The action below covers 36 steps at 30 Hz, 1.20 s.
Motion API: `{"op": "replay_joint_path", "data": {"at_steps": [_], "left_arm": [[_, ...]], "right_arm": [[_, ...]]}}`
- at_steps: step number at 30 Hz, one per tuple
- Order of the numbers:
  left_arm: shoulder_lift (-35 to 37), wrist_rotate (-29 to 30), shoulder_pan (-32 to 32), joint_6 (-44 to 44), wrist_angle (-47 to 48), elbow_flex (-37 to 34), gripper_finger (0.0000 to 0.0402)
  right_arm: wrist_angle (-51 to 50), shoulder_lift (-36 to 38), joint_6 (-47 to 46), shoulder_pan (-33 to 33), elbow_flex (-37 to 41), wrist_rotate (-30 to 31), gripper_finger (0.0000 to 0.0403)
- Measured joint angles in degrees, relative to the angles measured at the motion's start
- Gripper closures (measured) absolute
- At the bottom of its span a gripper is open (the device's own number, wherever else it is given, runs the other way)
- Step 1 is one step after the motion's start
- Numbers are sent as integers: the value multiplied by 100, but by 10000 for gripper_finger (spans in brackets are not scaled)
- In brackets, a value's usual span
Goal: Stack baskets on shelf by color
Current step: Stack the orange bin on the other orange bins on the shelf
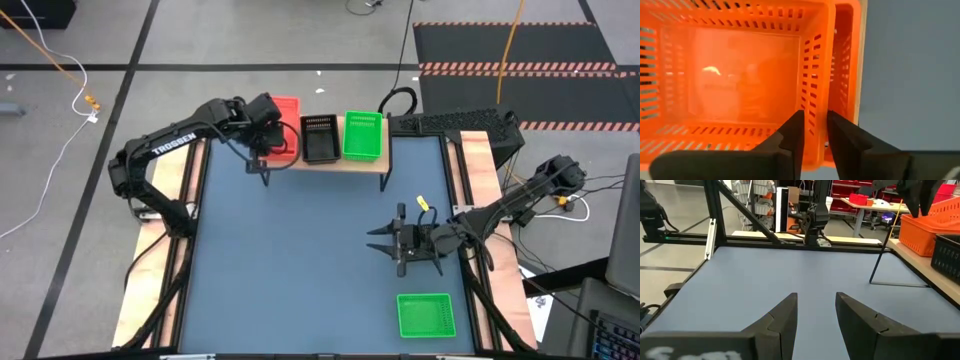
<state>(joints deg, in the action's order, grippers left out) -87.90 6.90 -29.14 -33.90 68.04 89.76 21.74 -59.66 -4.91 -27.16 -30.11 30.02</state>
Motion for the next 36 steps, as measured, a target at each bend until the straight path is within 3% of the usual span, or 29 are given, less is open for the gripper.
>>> {"op": "replay_joint_path", "data": {"at_steps": [7,14,17,23,27,31,36], "left_arm": [[130,-113,240,106,176,-4,284],[639,-78,356,188,-194,-4,282],[824,359,306,309,-699,-4,282],[924,728,-153,14,-1846,2,282],[752,637,-479,-546,-2185,4,282],[499,176,-752,-938,-2151,-2,282],[160,271,-971,-1171,-2448,-4,282]], "right_arm": [[4,0,-2,0,0,0,276],[29,0,0,15,0,7,276],[81,0,0,17,0,17,276],[140,0,17,44,0,20,276],[103,0,25,48,0,11,276],[-111,0,107,48,0,2,276],[-195,0,170,108,0,0,276]]}}
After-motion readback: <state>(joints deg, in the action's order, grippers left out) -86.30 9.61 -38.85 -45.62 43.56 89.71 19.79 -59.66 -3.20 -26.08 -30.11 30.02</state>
